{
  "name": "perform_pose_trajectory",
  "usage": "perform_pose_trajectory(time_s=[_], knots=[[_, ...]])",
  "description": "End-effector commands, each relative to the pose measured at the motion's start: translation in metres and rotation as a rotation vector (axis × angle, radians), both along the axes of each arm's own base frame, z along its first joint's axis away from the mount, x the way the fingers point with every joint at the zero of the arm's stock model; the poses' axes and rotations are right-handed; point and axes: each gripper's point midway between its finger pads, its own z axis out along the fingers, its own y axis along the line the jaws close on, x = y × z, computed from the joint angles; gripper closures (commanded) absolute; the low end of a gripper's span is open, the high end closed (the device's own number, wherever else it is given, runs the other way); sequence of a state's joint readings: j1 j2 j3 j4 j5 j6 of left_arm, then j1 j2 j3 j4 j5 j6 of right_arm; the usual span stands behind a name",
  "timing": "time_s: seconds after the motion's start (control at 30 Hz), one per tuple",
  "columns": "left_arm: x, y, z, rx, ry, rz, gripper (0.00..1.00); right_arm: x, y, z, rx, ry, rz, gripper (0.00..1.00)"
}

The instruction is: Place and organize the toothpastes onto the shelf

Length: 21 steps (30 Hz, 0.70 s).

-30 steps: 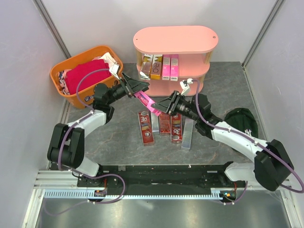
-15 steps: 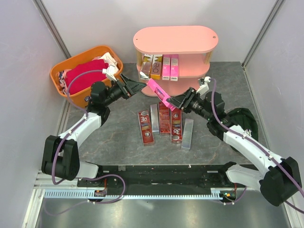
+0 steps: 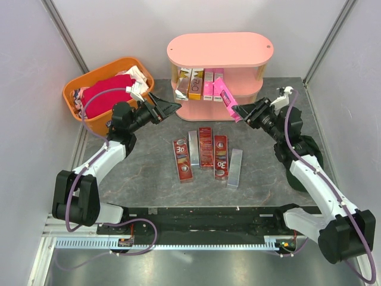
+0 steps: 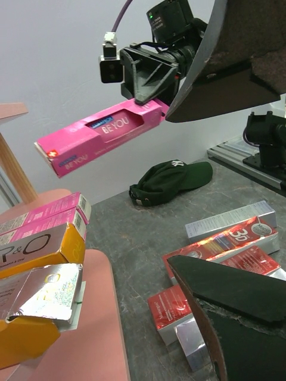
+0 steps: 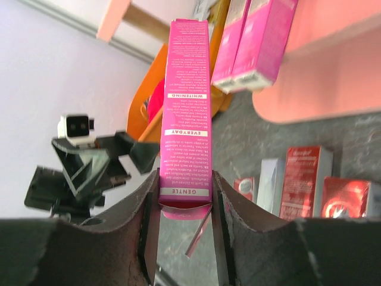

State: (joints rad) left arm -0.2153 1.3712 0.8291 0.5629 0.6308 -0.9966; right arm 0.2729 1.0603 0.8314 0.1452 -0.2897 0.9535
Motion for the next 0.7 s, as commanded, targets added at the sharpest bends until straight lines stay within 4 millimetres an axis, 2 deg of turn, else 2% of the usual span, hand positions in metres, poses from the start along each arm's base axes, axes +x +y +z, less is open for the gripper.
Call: perform_pose_trajectory(time_s=[0.0, 0.33, 0.47, 0.67], knots=[[-0.001, 0.002, 0.015, 0.012, -0.078, -0.001, 0.0, 0.019, -0.013, 0.048, 0.035, -0.143, -0.065, 1.0], [-0.002, 0.001, 0.015, 0.006, -0.077, -0.009, 0.0, 0.07, -0.035, 0.04, 0.052, -0.157, -0.222, 1.0], [-0.003, 0.001, 0.018, 0.004, -0.085, -0.01, 0.0, 0.087, -0.044, 0.049, 0.061, -0.189, -0.276, 1.0], [-0.002, 0.0, 0.015, 0.007, -0.075, -0.016, 0.0, 0.12, -0.046, 0.027, 0.042, -0.124, -0.325, 1.0]])
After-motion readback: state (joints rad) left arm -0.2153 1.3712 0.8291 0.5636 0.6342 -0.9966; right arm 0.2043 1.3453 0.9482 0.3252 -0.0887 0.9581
